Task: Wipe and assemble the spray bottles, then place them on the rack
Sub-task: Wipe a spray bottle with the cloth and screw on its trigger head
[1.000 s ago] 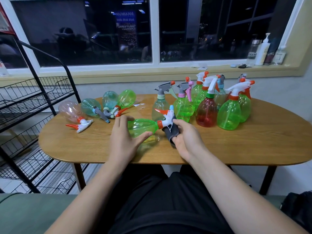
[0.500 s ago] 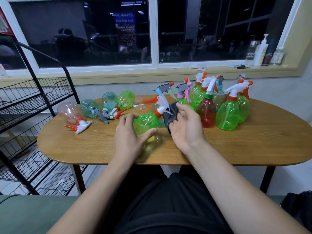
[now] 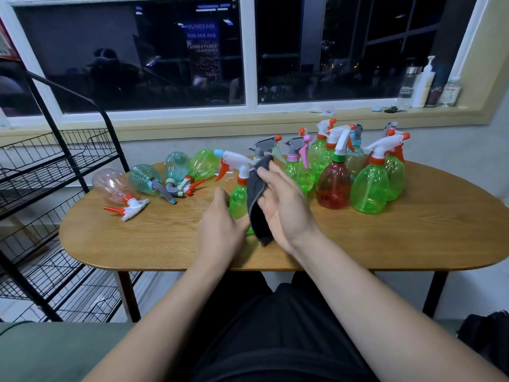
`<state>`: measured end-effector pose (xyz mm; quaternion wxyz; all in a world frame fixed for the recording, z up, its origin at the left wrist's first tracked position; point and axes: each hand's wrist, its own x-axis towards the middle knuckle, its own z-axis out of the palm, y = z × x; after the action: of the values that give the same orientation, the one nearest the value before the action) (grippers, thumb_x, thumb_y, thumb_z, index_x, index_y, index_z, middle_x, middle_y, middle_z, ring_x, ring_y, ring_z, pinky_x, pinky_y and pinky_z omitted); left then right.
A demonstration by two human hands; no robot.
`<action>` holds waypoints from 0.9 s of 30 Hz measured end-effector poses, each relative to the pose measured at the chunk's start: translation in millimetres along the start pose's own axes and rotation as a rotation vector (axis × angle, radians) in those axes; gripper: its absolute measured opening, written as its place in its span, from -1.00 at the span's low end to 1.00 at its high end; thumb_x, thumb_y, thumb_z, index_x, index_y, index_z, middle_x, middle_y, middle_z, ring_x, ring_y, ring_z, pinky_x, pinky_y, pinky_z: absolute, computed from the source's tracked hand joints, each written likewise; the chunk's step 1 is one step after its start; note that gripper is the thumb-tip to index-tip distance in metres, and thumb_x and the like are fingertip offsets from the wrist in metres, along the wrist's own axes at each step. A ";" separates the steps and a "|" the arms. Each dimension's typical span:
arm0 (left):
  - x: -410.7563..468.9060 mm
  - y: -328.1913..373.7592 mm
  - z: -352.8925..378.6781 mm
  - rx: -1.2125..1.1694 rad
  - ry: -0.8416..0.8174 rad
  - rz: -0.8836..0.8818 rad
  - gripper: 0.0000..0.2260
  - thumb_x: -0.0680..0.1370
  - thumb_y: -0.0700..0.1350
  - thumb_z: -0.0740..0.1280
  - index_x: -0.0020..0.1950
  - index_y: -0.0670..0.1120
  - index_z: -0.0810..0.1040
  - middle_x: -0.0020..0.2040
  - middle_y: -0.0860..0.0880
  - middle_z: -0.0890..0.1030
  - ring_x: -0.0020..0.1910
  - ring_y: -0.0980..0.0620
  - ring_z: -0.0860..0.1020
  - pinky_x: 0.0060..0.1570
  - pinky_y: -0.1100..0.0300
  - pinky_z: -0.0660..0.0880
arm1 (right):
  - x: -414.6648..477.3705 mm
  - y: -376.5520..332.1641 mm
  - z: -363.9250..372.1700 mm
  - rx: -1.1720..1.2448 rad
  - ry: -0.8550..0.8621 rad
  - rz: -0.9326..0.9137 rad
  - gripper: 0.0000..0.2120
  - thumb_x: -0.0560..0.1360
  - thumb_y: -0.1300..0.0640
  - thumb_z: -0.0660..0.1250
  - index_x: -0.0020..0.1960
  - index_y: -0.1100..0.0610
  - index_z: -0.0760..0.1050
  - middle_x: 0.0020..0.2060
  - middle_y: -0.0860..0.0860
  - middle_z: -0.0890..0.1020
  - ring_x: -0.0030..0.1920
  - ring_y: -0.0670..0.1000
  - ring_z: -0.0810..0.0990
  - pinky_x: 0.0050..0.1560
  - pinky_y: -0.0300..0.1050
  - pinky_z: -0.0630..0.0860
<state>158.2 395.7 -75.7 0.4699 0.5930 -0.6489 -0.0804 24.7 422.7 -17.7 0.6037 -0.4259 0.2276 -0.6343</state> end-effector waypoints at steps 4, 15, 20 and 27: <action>4.4 -3.4 0.3 0.019 -0.059 -0.022 -0.52 0.49 0.29 0.45 0.11 -0.01 0.36 -0.11 -0.09 0.68 -0.14 -0.24 0.62 -0.18 -0.06 0.55 | 1.5 -8.3 -8.2 -0.062 0.041 0.033 -0.47 0.68 0.09 0.31 0.61 0.18 0.36 0.33 0.10 0.65 0.37 0.05 0.60 0.39 -0.08 0.50; 16.8 -0.4 -1.6 -0.134 -0.111 0.147 -0.38 0.52 0.21 0.50 0.54 0.15 0.42 0.30 0.12 0.43 0.21 0.23 0.53 0.16 0.14 0.55 | 19.2 -46.1 -26.2 -0.334 -0.061 -0.034 -0.54 0.71 0.03 0.23 0.55 0.20 0.45 0.42 0.09 0.62 0.49 0.07 0.53 0.60 0.15 0.34; 24.9 15.9 -2.2 -0.178 -0.031 0.164 -0.52 0.55 0.13 0.53 0.42 0.05 0.51 0.20 0.14 0.55 0.12 0.26 0.53 0.13 0.16 0.56 | 20.1 -48.6 -23.4 -0.396 -0.097 -0.049 -0.59 0.75 0.10 0.19 0.56 0.16 0.44 0.38 -0.01 0.65 0.42 -0.06 0.58 0.54 -0.01 0.41; 32.2 16.3 -1.7 -0.216 -0.092 0.155 -0.59 0.55 -0.01 0.54 0.39 0.04 0.62 0.13 0.12 0.62 0.08 0.25 0.59 0.01 0.50 0.42 | 30.4 -42.0 -18.4 -0.451 -0.137 -0.086 -0.45 0.66 0.04 0.33 0.62 0.12 0.37 0.46 -0.02 0.57 0.47 -0.12 0.52 0.60 -0.02 0.33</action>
<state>152.8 373.9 -47.4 0.5058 0.4827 -0.7011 -0.1403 -11.5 396.4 14.3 0.4798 -0.6012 0.3036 -0.5623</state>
